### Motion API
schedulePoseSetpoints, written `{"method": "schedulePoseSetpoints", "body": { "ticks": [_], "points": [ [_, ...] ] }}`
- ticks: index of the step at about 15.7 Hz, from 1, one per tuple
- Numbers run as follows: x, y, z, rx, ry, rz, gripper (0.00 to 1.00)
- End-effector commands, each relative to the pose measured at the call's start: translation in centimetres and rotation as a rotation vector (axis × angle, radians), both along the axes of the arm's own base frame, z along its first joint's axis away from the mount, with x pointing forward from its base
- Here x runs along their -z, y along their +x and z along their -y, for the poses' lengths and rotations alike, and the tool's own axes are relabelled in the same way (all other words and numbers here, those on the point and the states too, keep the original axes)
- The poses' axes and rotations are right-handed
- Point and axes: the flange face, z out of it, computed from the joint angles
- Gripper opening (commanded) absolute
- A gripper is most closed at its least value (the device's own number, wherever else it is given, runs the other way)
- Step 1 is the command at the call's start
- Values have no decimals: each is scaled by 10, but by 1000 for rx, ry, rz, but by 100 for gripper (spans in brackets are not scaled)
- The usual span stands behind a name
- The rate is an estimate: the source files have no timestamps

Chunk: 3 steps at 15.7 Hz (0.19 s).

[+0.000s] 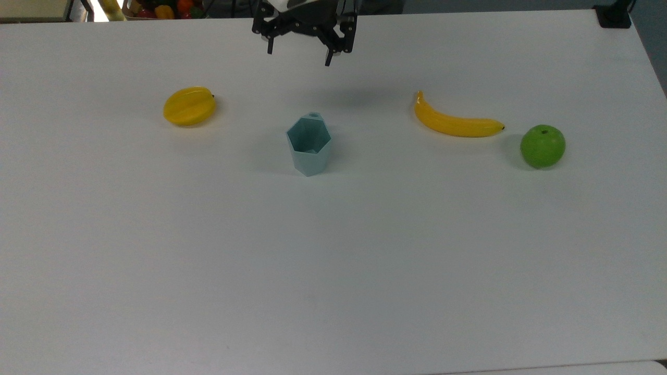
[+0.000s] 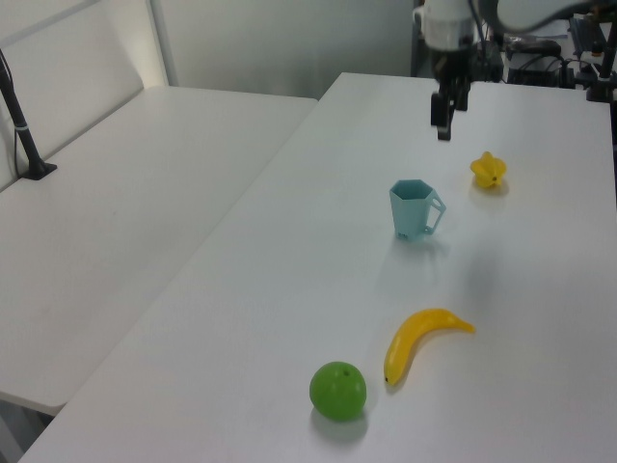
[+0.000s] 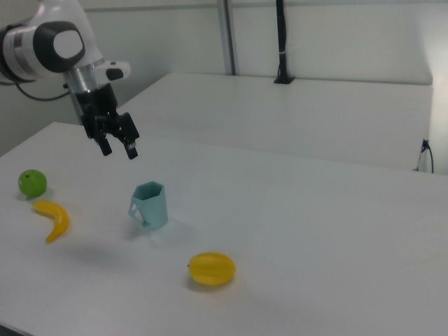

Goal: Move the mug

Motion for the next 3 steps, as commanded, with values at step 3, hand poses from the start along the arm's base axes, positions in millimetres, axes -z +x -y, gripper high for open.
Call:
{"method": "schedulePoseSetpoints", "body": {
  "ticks": [3],
  "points": [
    [-33, -9, 34, 62, 77, 22, 100]
  ]
}}
